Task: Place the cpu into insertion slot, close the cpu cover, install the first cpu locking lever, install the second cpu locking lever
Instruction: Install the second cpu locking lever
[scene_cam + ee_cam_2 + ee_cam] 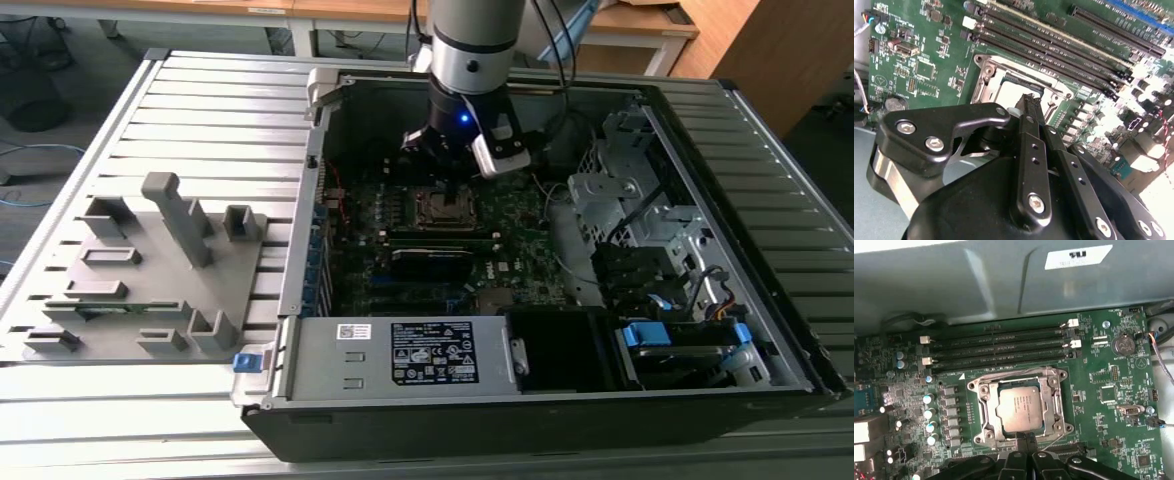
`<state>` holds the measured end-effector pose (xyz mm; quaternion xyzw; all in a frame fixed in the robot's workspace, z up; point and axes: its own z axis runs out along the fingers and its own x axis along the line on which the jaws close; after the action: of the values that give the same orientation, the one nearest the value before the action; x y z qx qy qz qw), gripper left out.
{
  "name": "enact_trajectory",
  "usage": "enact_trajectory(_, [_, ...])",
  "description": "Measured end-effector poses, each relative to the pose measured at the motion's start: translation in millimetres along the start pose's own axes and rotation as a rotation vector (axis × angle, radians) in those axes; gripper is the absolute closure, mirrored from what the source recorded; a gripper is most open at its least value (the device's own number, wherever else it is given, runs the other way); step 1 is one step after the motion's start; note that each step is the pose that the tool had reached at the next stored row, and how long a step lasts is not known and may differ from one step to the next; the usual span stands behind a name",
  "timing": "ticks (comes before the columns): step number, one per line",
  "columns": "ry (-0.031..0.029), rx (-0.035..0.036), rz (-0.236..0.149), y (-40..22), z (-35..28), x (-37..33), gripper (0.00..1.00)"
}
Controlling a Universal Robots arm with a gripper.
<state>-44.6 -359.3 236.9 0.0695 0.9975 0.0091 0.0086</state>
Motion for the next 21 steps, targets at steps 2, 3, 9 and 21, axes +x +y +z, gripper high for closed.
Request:
enact_trajectory(2, [-0.0001,-0.0001,0.0,-3.3,0.0,-0.5,0.89])
enact_trajectory(3, [0.0,0.0,0.0,-5.0,-0.1,-0.7,0.89])
enact_trajectory(9, [0.0,-0.0002,0.0,-14.8,-0.2,-2.1,0.89])
enact_trajectory(21, [-0.0015,-0.0058,0.0,-21.6,3.1,7.2,0.89])
